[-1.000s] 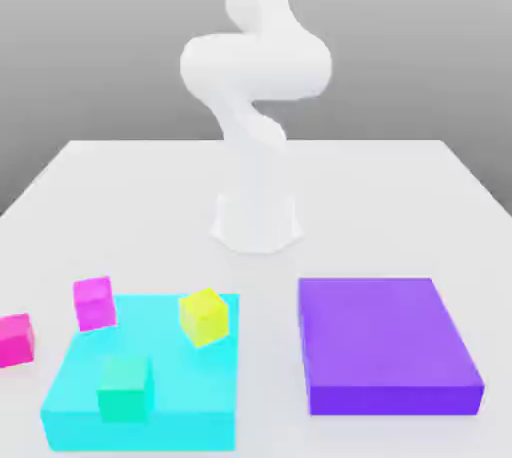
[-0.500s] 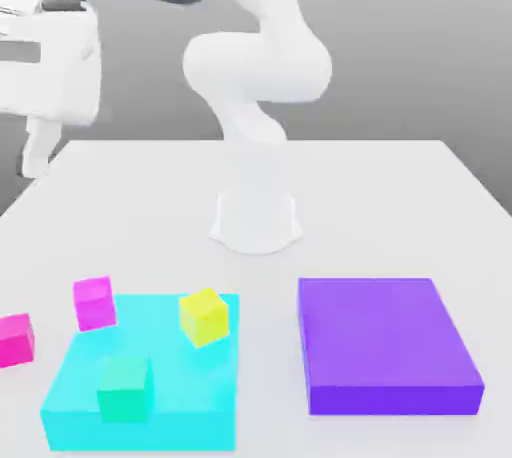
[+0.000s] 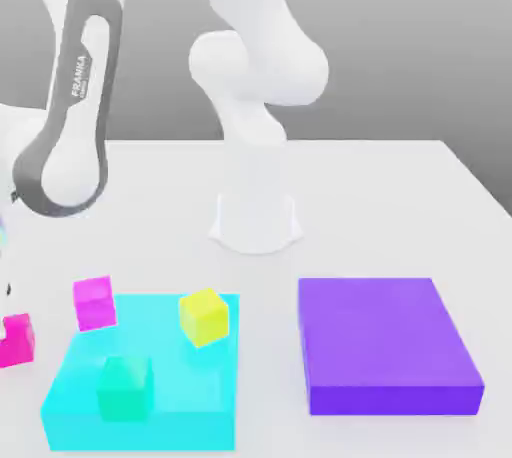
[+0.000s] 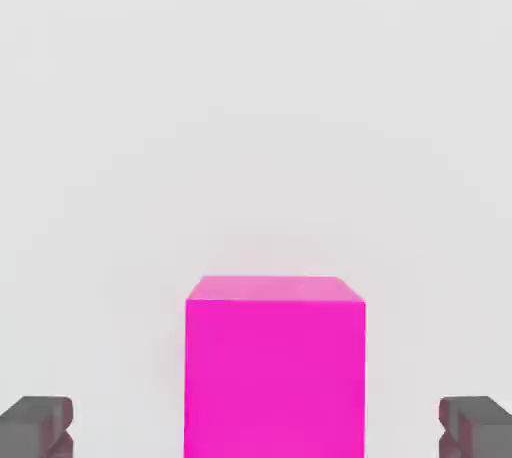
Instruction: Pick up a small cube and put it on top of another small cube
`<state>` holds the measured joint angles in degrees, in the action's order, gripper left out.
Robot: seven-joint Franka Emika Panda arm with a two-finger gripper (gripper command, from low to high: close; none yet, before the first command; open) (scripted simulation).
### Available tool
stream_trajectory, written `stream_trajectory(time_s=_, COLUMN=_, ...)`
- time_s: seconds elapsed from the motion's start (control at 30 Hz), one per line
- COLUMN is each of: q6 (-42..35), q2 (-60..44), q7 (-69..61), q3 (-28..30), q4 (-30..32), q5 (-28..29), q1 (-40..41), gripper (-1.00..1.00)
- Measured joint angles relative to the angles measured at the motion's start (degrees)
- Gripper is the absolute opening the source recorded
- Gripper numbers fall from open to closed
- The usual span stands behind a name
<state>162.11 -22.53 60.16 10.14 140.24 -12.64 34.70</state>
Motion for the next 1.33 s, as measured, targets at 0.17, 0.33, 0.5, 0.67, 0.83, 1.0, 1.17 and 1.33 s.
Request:
stream_trajectory(time_s=0.17, q6=1.4, q2=-1.7, q7=-0.5, q3=-0.9, q4=-0.4, q5=-0.7, q1=0.7, gripper=-1.00)
stream_trajectory(time_s=0.33, q6=-0.8, q2=1.0, q7=0.6, q3=0.3, q4=0.3, q5=0.8, q1=-0.1, gripper=-1.00)
stream_trajectory(time_s=0.5, q6=-6.8, q2=9.3, q7=1.3, q3=0.4, q4=1.7, q5=6.0, q1=-3.7, gripper=-1.00)
stream_trajectory(time_s=0.67, q6=-11.4, q2=18.4, q7=1.2, q3=-4.8, q4=5.5, q5=11.7, q1=-10.8, gripper=-1.00)
stream_trajectory(time_s=0.83, q6=-16.1, q2=28.6, q7=4.4, q3=-8.2, q4=11.3, q5=13.7, q1=-15.1, gripper=-1.00)
stream_trajectory(time_s=1.0, q6=-20.9, q2=39.0, q7=5.5, q3=-11.9, q4=17.2, q5=12.3, q1=-19.0, gripper=-1.00)
stream_trajectory(time_s=1.17, q6=-16.5, q2=38.4, q7=6.2, q3=-13.4, q4=21.2, q5=11.0, q1=-20.8, gripper=-1.00)
stream_trajectory(time_s=1.33, q6=-10.2, q2=33.2, q7=6.4, q3=-13.6, q4=22.3, q5=11.2, q1=-20.7, gripper=1.00)
